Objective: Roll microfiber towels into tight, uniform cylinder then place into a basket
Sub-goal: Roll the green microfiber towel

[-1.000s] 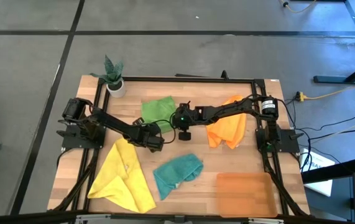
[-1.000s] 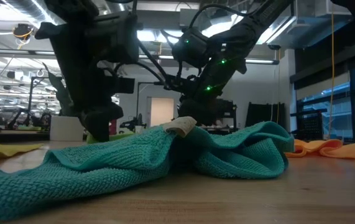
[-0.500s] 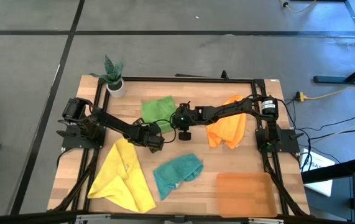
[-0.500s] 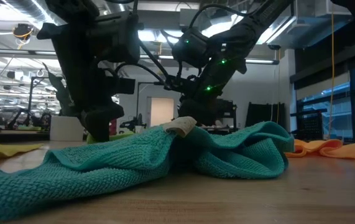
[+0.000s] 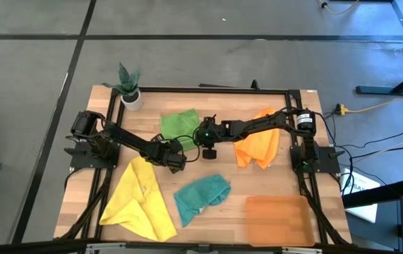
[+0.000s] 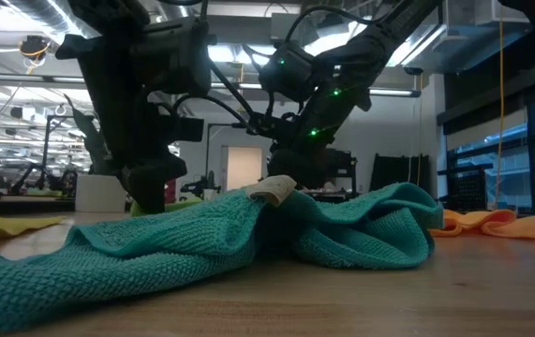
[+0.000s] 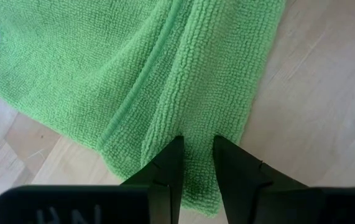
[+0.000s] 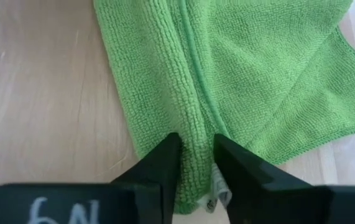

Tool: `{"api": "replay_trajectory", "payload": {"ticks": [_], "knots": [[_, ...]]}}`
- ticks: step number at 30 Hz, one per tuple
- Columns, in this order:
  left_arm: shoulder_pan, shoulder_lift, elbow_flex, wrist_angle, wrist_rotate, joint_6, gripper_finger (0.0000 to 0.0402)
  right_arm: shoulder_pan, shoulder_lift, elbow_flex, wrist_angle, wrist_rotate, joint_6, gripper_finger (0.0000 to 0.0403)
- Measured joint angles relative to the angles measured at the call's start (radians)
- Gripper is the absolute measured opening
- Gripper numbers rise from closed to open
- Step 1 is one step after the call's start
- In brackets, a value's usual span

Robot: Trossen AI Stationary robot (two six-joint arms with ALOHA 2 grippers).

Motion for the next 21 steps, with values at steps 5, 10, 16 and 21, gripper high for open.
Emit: {"api": "replay_trajectory", "payload": {"ticks": [5, 10, 16, 21], "knots": [[0.000, 0.000, 0.000, 0.000, 0.001, 0.000, 0.0080, 0.000, -0.004, 0.061, -0.088, 0.001, 0.004, 0.0135], [0.000, 0.000, 0.000, 0.000, 0.002, 0.000, 0.0080, 0.000, -0.011, 0.144, -0.247, 0.001, 0.007, 0.0138], [0.000, 0.000, 0.000, -0.001, 0.002, 0.000, 0.0080, 0.000, -0.012, 0.160, -0.286, 0.001, 0.010, 0.0138], [0.000, 0.000, 0.000, -0.001, 0.003, -0.025, 0.0080, -0.001, -0.012, 0.160, -0.300, 0.000, 0.029, 0.0138]]}}
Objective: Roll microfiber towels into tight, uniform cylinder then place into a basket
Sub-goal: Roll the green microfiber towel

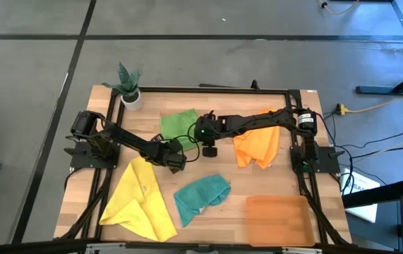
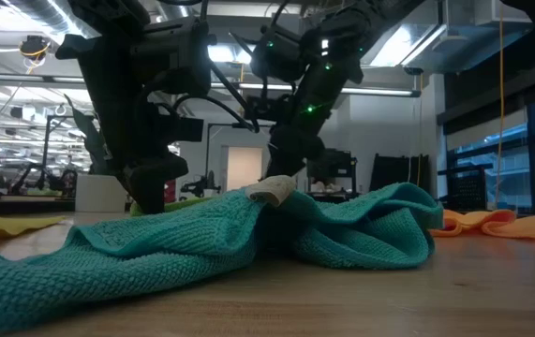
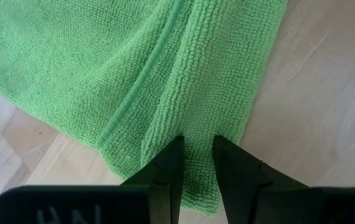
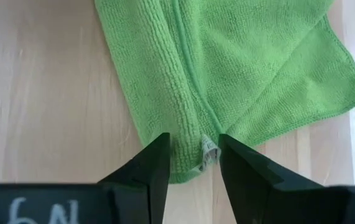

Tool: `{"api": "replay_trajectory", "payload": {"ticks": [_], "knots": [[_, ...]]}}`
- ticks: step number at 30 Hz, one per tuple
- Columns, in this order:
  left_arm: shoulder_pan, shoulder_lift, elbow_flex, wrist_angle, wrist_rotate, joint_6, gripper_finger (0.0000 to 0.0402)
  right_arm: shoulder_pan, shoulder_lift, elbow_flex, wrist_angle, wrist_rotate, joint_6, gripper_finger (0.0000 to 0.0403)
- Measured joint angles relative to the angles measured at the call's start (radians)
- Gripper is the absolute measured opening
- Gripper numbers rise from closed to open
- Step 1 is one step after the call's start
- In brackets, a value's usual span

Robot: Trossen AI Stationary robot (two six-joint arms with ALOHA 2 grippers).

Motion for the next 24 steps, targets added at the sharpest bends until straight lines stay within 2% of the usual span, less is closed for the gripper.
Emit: {"api": "replay_trajectory", "payload": {"ticks": [19, 24], "knots": [[0.000, 0.000, 0.000, -0.001, 0.001, -0.024, 0.0080, -0.002, -0.031, 0.000, -0.049, -0.001, 0.003, 0.0138], [-0.001, 0.000, 0.000, 0.000, 0.037, -0.022, 0.0080, -0.002, -0.032, 0.000, -0.049, -0.001, 0.003, 0.0138]]}}
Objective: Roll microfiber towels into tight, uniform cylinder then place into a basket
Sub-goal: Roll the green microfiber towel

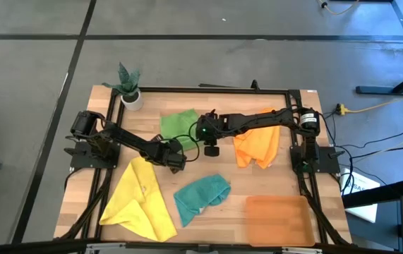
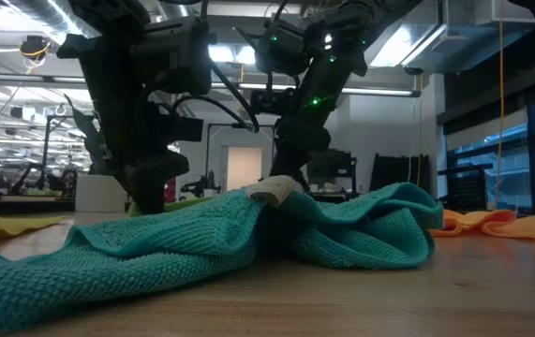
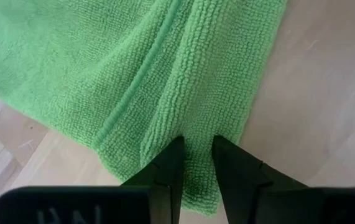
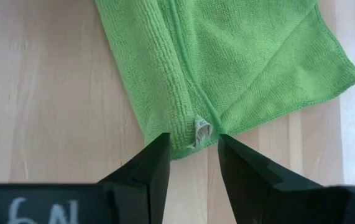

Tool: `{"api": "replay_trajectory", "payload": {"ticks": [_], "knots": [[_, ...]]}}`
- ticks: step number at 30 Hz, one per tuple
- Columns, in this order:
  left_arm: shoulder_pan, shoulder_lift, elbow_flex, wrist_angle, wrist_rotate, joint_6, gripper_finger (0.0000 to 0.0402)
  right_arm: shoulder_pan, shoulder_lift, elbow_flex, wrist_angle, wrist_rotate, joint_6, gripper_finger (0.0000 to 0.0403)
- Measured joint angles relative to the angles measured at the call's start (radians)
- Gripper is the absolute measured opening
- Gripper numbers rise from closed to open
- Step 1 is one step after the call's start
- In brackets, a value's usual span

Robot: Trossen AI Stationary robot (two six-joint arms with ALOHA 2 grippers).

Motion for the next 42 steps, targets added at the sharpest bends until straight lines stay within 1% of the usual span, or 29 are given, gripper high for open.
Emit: {"api": "replay_trajectory", "payload": {"ticks": [13, 19, 30, 33, 38, 42], "knots": [[-0.030, -0.002, 0.001, 0.000, 0.041, 0.003, 0.0080, 0.000, -0.001, 0.000, -0.018, 0.000, 0.000, 0.0138], [-0.032, -0.002, 0.001, 0.001, 0.049, 0.029, 0.0080, 0.000, -0.001, 0.000, -0.018, 0.000, 0.000, 0.0138], [-0.032, 0.000, 0.000, 0.001, 0.051, 0.030, 0.0080, 0.000, -0.002, 0.000, -0.018, -0.003, -0.003, 0.0138], [-0.032, 0.000, 0.000, 0.000, 0.049, 0.030, 0.0080, 0.000, -0.002, 0.000, -0.019, -0.043, -0.007, 0.0138], [-0.032, 0.000, 0.000, 0.000, 0.047, 0.030, 0.0080, 0.008, -0.002, -0.001, -0.016, -0.138, -0.058, 0.0138], [-0.032, 0.000, 0.000, 0.000, 0.045, 0.031, 0.0080, 0.032, -0.002, -0.001, -0.017, -0.188, -0.117, 0.0138]]}}
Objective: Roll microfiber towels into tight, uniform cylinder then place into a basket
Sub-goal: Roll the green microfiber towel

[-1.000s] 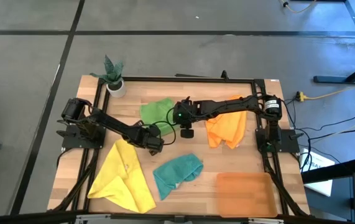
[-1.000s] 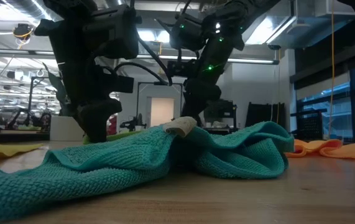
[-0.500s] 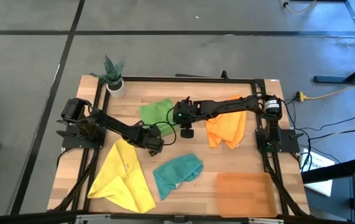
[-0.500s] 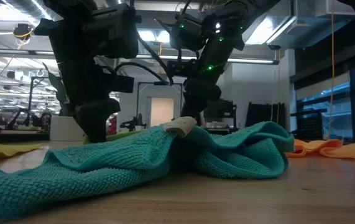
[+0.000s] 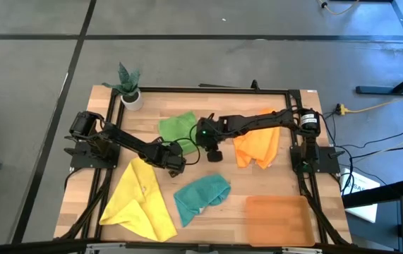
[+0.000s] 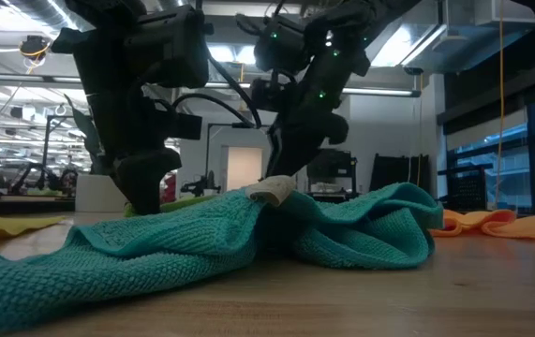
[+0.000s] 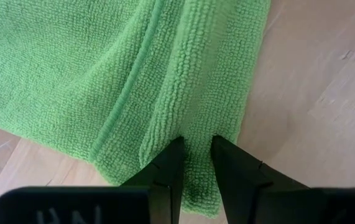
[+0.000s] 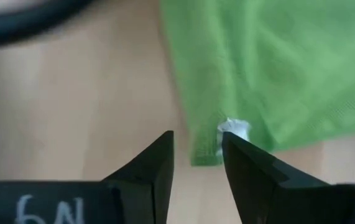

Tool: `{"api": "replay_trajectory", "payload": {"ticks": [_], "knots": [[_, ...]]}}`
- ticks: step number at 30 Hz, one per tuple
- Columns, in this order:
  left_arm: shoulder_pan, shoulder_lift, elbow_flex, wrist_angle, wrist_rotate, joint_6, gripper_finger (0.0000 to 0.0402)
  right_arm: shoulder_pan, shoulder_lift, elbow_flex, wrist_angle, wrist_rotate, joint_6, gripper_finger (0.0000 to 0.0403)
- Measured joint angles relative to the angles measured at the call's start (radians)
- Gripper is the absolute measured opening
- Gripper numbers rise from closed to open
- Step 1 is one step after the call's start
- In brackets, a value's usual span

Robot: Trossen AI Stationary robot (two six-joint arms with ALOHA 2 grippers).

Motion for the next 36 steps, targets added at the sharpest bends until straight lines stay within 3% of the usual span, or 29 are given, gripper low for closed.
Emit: {"api": "replay_trajectory", "payload": {"ticks": [9, 19, 28, 36], "knots": [[0.000, 0.000, 0.000, 0.000, -0.002, 0.000, 0.0080, 0.058, -0.001, -0.048, 0.036, -0.003, -0.145, 0.0138], [0.000, 0.001, 0.000, 0.000, -0.003, 0.000, 0.0080, 0.056, -0.001, -0.197, 0.368, 0.013, -0.297, 0.0138], [0.000, 0.001, 0.000, 0.000, -0.003, 0.000, 0.0080, 0.014, -0.001, -0.285, 0.590, 0.021, -0.351, 0.0138], [0.000, 0.001, 0.000, 0.000, -0.003, 0.000, 0.0080, -0.004, 0.000, -0.339, 0.641, 0.003, -0.304, 0.0138]]}}
